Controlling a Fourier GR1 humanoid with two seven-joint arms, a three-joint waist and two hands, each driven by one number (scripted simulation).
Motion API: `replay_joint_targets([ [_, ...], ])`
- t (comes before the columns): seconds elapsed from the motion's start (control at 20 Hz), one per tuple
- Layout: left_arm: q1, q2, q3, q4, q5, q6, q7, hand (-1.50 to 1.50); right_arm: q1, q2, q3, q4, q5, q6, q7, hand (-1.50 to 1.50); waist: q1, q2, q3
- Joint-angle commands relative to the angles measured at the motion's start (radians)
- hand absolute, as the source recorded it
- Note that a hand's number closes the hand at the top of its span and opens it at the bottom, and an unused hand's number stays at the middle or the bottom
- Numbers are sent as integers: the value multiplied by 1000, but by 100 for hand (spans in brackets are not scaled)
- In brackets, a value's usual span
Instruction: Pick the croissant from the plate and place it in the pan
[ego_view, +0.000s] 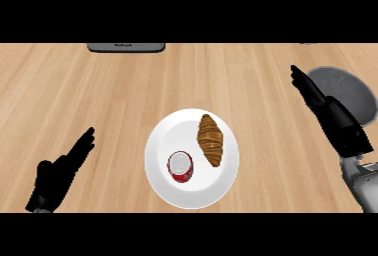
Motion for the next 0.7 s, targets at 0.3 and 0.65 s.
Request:
replay_joint_targets([
  [0.3, 32, -262, 100, 27, 145, 171, -11, 0, 59, 250, 206, 11, 212, -239, -9, 150, 38, 24, 13],
  [0.65, 26, -271, 150, 65, 146, 209, -25, 0, 302, 460, 371, -37, 649, -770, -15, -150, -25, 15, 12],
])
